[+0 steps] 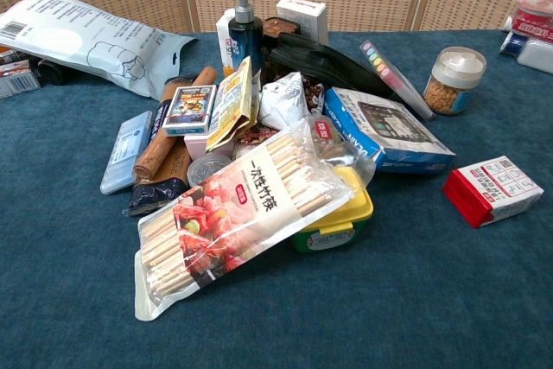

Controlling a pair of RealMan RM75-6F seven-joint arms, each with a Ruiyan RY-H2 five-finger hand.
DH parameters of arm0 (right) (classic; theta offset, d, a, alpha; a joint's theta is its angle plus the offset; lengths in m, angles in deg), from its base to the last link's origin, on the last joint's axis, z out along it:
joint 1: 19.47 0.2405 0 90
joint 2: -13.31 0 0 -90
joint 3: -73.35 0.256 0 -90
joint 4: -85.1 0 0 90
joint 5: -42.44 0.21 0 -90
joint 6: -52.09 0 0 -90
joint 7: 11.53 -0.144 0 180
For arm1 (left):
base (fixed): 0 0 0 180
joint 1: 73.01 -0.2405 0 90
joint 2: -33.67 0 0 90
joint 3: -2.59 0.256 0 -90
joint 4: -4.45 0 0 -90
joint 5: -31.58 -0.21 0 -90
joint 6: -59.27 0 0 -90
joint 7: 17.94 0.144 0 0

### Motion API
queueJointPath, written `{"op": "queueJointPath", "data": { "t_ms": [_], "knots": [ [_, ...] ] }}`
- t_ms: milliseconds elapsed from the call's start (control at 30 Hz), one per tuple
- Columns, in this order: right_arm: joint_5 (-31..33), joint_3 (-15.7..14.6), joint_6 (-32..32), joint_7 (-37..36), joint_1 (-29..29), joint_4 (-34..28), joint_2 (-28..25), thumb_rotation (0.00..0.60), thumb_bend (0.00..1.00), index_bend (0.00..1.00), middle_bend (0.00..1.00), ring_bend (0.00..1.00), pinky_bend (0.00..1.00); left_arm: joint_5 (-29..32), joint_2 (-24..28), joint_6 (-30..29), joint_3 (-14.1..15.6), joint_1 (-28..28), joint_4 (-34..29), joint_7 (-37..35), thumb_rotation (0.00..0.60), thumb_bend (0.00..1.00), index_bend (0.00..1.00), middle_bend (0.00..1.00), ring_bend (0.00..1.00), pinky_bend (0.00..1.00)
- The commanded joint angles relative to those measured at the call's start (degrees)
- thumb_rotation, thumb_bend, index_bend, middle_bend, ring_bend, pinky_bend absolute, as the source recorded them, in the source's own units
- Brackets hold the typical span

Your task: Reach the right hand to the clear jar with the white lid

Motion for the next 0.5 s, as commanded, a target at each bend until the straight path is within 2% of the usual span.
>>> {"op": "queueJointPath", "data": {
  "t_ms": [33,333,500],
  "knots": [
    [0.04,-0.02,-0.28,-0.34,0.10,0.14,0.10,0.600,0.00,0.00,0.00,0.03,0.07,-0.05,0.03,-0.05,-0.02,-0.01,0.05,0.09,0.600,0.04,0.00,0.00,0.00,0.00],
    [1.71,0.78,-3.07,-4.41,1.30,0.28,0.08,0.600,0.00,0.00,0.00,0.01,0.06,-1.14,-0.18,-0.21,0.15,0.08,-0.03,0.87,0.600,0.04,0.00,0.00,0.00,0.00],
    [3.70,2.77,-10.13,-10.58,5.70,0.59,0.05,0.600,0.00,0.00,0.00,0.00,0.04,-1.13,-0.44,0.14,0.22,0.25,-0.24,1.39,0.600,0.04,0.00,0.00,0.00,0.00]
  ]
}}
